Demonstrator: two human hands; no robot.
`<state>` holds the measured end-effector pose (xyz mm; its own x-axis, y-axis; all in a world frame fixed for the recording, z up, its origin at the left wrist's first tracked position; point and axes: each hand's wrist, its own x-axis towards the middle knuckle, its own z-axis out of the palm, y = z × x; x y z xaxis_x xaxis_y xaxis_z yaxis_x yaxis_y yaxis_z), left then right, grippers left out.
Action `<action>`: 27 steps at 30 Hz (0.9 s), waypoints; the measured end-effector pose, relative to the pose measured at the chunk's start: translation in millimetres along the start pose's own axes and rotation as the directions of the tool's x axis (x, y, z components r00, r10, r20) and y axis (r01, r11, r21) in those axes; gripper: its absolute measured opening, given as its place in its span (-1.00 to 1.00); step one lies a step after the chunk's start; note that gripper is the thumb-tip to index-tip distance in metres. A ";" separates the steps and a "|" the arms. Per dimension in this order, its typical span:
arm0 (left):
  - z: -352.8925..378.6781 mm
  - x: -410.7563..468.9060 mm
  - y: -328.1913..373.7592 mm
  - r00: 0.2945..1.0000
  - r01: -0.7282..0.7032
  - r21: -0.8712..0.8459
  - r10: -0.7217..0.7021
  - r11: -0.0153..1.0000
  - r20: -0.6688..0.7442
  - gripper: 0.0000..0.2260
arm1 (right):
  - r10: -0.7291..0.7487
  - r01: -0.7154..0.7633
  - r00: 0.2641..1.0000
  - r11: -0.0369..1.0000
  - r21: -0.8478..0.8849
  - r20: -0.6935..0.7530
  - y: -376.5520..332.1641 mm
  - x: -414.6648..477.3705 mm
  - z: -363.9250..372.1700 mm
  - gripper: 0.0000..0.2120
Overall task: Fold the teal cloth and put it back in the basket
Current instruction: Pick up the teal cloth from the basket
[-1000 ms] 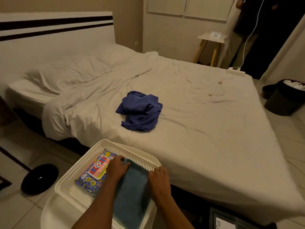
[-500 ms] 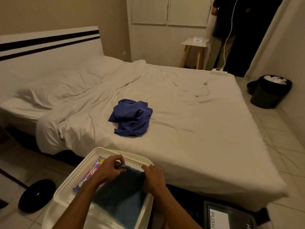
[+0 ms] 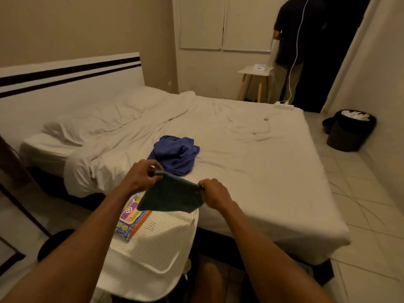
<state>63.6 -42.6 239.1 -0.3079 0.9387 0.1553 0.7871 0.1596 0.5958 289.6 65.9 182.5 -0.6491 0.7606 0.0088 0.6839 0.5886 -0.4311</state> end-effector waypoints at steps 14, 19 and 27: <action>120.7 -29.6 149.3 0.978 -0.205 -0.206 0.190 0.957 -0.089 -0.90 | 0.200 -0.207 0.931 0.978 0.009 -0.306 124.8 -143.1 -110.6 -0.87; 184.9 -49.1 169.9 0.981 -0.175 -0.238 0.190 0.955 0.044 -0.90 | 0.305 -0.306 0.916 0.951 0.037 -0.260 176.5 -197.2 -94.8 -0.88; 273.0 -75.6 167.3 0.944 -0.121 -0.189 0.172 0.974 0.281 -0.89 | 0.419 -0.416 0.900 0.908 0.046 -0.121 239.2 -246.6 -43.5 -0.78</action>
<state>364.5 -3.4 111.9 -0.0055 0.9996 0.0280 0.7030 -0.0160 0.7110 627.7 31.0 116.4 -0.2576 0.9642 -0.0632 0.8759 0.2054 -0.4367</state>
